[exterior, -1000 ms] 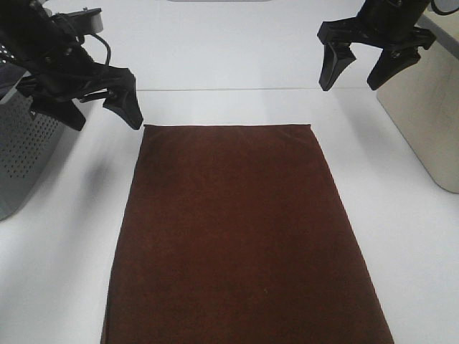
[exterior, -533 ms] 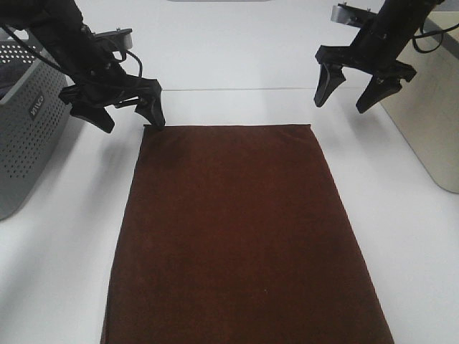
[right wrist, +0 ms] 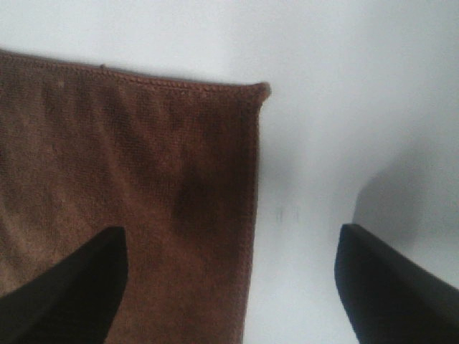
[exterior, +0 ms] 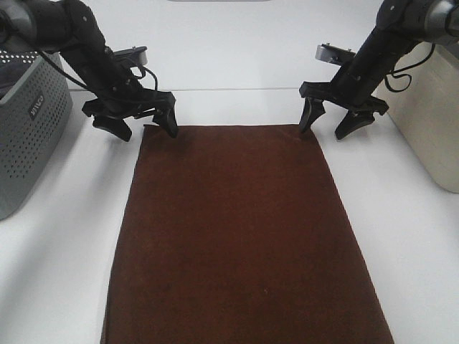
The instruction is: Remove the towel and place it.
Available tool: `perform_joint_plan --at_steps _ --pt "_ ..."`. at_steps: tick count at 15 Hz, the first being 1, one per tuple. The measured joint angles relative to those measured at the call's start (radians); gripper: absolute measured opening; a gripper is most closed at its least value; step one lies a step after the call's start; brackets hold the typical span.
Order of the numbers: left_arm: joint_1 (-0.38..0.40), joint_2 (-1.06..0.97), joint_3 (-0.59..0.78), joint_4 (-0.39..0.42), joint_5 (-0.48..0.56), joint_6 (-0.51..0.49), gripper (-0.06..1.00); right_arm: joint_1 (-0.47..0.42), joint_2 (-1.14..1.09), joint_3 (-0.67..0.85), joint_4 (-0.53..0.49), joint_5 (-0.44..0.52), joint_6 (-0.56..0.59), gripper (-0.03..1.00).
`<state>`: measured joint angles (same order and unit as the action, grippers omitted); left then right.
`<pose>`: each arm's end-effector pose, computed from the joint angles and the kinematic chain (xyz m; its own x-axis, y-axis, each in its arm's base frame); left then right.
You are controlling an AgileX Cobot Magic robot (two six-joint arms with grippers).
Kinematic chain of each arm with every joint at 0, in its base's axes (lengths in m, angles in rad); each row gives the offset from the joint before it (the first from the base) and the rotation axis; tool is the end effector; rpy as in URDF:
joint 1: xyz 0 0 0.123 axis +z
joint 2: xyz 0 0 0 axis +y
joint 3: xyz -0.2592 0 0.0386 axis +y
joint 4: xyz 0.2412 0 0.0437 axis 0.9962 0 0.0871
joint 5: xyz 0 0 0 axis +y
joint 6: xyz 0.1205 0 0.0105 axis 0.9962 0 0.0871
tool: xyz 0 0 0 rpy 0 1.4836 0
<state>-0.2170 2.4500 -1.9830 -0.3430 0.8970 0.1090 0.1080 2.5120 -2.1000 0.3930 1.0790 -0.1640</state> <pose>0.4779 -0.1379 0.0783 -0.9521 0.1012 -0.2885 0.1857 0.9411 -0.2826 0.4861 0.0938 0.0763 -0.9787 -0.0784 -0.1896 -0.1397 0.9313 0.3365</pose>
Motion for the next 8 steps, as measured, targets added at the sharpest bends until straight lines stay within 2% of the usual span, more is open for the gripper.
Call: perform_joint_plan --at_steps 8 --pt "0.0 0.036 -0.017 -0.033 0.006 0.0 0.9 0.0 0.034 -0.019 0.022 0.004 -0.008 0.76"
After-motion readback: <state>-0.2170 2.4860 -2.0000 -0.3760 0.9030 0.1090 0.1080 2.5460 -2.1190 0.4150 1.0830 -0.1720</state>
